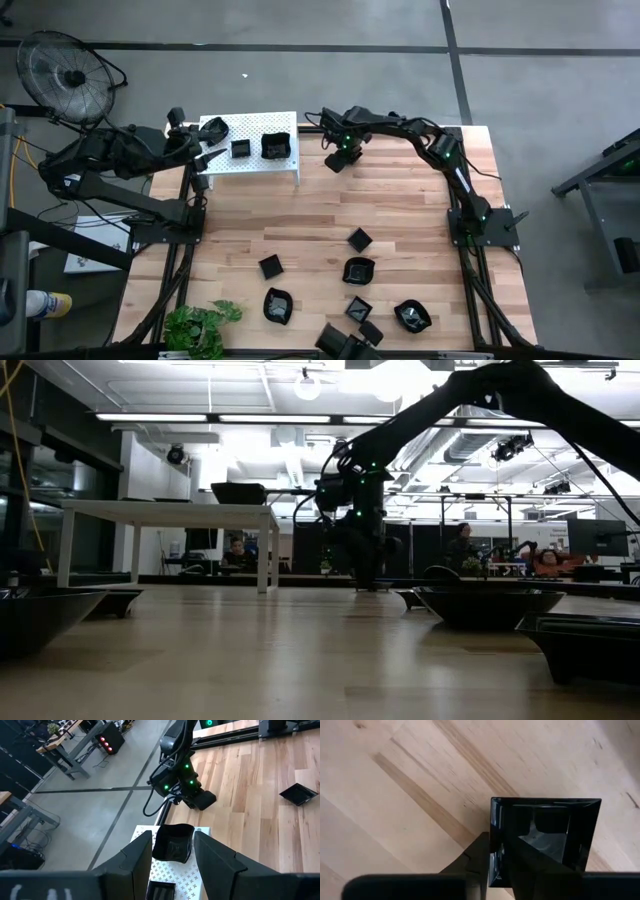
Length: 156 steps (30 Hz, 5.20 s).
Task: Pick & Place Mini shaped plates
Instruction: Stack the black square plate on the black square plate on the shelf
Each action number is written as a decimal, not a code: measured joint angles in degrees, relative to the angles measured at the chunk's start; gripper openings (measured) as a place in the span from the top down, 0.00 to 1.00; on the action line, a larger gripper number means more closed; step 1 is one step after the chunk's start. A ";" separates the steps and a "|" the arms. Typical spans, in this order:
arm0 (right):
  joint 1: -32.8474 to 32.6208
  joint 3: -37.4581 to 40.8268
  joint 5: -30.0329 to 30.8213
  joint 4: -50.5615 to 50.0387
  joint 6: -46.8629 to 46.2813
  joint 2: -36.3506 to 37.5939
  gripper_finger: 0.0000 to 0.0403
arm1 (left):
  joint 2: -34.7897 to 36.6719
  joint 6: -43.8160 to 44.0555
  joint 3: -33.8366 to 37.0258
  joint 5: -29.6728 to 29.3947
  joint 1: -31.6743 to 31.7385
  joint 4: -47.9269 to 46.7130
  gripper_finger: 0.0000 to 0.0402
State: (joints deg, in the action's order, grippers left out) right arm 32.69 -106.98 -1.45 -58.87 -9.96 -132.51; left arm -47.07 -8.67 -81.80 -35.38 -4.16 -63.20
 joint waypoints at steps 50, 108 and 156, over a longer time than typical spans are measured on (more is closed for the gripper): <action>-12.96 -0.20 4.31 -14.61 20.88 28.39 1.00 | -0.77 4.15 0.00 -3.36 0.01 0.15 0.64; -28.61 -0.09 -48.90 3.55 50.61 46.10 1.00 | -37.27 -4.72 0.00 59.13 -0.03 72.06 0.64; -27.87 -0.09 -48.76 6.04 47.12 45.86 0.99 | -37.27 -5.84 0.00 59.84 -0.81 69.20 0.99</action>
State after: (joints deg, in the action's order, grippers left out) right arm 4.82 -107.07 -50.22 -52.83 37.17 -86.65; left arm -84.33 -14.51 -81.80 24.47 -4.97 6.00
